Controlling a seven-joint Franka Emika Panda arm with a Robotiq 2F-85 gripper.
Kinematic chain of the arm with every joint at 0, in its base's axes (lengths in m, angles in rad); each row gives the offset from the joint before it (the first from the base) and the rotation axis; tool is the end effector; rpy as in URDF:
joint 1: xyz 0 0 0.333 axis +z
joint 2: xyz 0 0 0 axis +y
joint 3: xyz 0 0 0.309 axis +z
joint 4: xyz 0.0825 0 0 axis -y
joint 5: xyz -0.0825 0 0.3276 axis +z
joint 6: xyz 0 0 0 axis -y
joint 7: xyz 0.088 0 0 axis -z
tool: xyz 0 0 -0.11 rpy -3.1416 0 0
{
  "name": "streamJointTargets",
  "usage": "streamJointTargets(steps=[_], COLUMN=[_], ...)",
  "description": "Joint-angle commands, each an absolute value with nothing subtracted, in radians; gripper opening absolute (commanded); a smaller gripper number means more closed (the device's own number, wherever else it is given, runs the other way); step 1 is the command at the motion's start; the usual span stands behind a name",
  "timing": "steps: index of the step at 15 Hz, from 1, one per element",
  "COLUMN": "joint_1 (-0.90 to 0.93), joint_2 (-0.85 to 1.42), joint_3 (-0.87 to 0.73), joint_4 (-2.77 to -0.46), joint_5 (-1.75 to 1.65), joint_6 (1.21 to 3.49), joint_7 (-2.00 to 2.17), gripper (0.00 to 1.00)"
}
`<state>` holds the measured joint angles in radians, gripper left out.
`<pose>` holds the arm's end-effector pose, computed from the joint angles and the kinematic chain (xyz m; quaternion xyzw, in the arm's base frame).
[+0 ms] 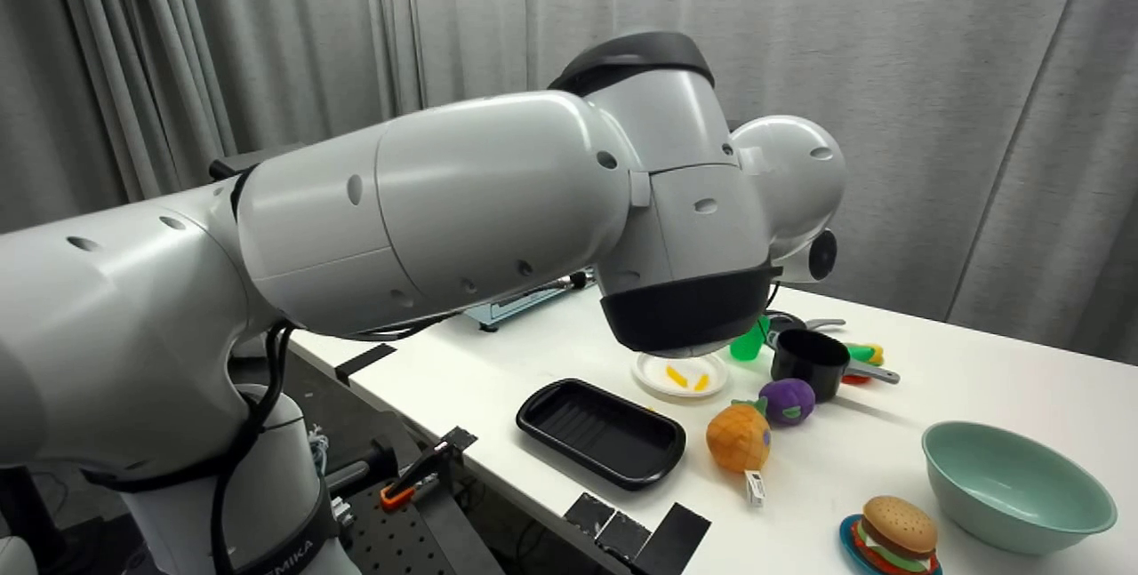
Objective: Pour the fries out of the orange cup and onto the white plate
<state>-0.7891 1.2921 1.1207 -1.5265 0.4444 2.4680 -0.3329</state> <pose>0.6748 0.0191 0.2176 -0.7820 0.1165 -0.0765 0.6075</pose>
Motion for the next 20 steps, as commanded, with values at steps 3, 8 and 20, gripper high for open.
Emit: streamJointTargets(steps=[3, 8, 20], joint_1=[-0.898, -1.005, -1.156], joint_2=[1.17, 1.138, 1.32], joint_3=[1.1, 1.123, 1.245], joint_4=[-1.735, -1.861, -1.909], joint_5=[0.528, 0.544, 0.528], joint_6=[2.558, 2.603, 2.689], joint_7=[-0.348, -0.372, -0.497], gripper=[0.01, 0.01, 0.01])
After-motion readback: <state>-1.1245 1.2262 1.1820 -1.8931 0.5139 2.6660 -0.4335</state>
